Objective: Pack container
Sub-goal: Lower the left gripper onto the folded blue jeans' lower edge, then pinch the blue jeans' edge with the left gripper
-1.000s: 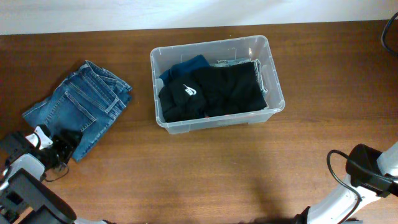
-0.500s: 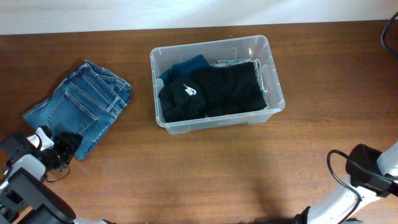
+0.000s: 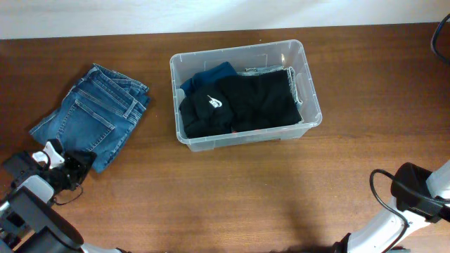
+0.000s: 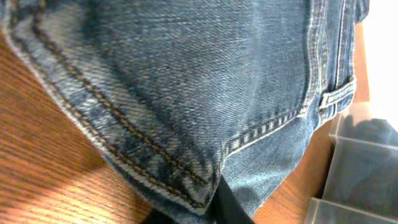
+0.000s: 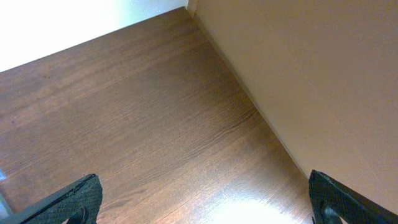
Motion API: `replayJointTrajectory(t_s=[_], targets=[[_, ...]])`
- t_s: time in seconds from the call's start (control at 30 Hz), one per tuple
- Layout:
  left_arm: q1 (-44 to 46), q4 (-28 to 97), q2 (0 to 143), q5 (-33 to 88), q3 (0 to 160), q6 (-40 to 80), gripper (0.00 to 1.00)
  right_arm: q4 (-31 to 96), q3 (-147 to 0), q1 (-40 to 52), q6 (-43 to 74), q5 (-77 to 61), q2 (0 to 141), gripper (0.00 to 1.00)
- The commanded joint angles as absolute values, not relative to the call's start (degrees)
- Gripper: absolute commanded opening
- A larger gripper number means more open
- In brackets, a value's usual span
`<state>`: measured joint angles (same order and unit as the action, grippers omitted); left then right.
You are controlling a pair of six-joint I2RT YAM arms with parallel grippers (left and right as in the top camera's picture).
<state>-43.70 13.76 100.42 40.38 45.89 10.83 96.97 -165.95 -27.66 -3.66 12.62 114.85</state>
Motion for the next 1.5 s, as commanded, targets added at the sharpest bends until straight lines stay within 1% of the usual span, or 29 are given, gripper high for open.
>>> replayJointTrajectory(t_s=[0.0, 0.03, 0.13, 0.23, 0.27, 0.37, 0.5, 0.6, 0.67, 0.7, 0.77, 0.8, 0.83, 0.9, 0.93, 1.1, 1.27, 1.3, 1.33, 1.43, 1.47], targets=[[-44.91, 13.74, 101.27, 43.33, 45.6, 10.61, 0.02, 97.3, -165.86, -27.77, -3.55, 13.1, 114.89, 0.98], [-45.36, 13.87, 101.27, 43.35, 45.6, 10.61, 0.0, 97.3, -165.86, -27.77, -3.55, 13.1, 114.89, 0.98], [-47.13, 14.22, 101.27, 44.97, 45.6, 10.63, 0.0, 97.32, -165.86, -27.77, -3.55, 13.1, 114.89, 0.98], [-49.17, 13.3, 101.21, 53.39, 45.69, 11.31, 0.0, 97.3, -165.86, -27.77, -3.55, 13.1, 114.89, 0.98], [-50.15, 11.42, 101.21, 59.22, 45.69, 14.11, 0.0, 97.3, -165.86, -27.77, -3.55, 13.1, 114.89, 0.98], [-51.16, 6.31, 101.1, 66.46, 45.69, 22.61, 0.0, 97.3, -165.86, -27.77, -3.55, 13.1, 114.89, 0.98], [-51.18, 5.28, 99.26, 67.55, 45.69, 27.42, 0.0, 97.32, -165.86, -27.77, -3.55, 13.1, 114.89, 0.98], [-51.18, 8.01, 96.99, 66.08, 45.69, 27.4, 0.0, 97.3, -165.86, -27.77, -3.55, 13.1, 114.89, 0.98], [-51.18, 10.96, 95.46, 63.07, 45.69, 27.31, 0.01, 97.3, -165.86, -27.77, -3.55, 13.1, 114.89, 0.98], [-51.11, 14.13, 94.7, 59.37, 45.69, 25.93, 0.02, 97.3, -165.86, -27.77, -3.55, 13.1, 114.89, 0.99], [-51.11, 17.76, 94.72, 54.54, 45.67, 23.64, 0.11, 97.3, -165.86, -27.77, -3.55, 13.1, 114.89, 0.98], [-51.11, 20.01, 94.8, 51.05, 45.67, 22.79, 0.22, 97.32, -165.86, -27.77, -3.55, 13.1, 114.89, 0.98], [-51.11, 21.74, 94.8, 48.05, 45.67, 22.33, 0.3, 97.3, -165.86, -27.77, -3.55, 13.1, 114.89, 0.98], [-51.05, 24.62, 94.8, 41.56, 45.65, 22.17, 0.38, 97.32, -165.86, -27.77, -3.55, 13.1, 114.89, 0.98], [-51.0, 25.43, 94.8, 39.88, 45.58, 22.17, 0.39, 97.32, -165.86, -27.77, -3.55, 13.1, 114.89, 0.98], [-51.0, 25.67, 94.8, 39.59, 44.8, 20.95, 0.4, 97.3, -165.86, -27.77, -3.55, 13.1, 114.89, 0.98], [-50.89, 25.06, 94.87, 39.57, 43.62, 19.66, 0.47, 97.32, -165.86, -27.77, -3.55, 13.1, 114.89, 0.98], [-50.72, 24.51, 94.89, 39.57, 43.13, 19.18, 0.5, 97.3, -165.86, -27.77, -3.55, 13.1, 114.89, 0.98], [-50.5, 23.77, 94.91, 39.59, 42.5, 18.72, 0.56, 97.32, -165.86, -27.77, -3.55, 13.1, 114.89, 0.98], [-49.74, 20.73, 94.91, 39.68, 40.29, 18.13, 0.82, 97.3, -165.86, -27.77, -3.55, 13.1, 114.89, 0.98], [-49.43, 19.53, 94.91, 39.97, 39.53, 18.09, 0.87, 97.3, -165.86, -27.77, -3.55, 13.1, 114.89, 0.98]])
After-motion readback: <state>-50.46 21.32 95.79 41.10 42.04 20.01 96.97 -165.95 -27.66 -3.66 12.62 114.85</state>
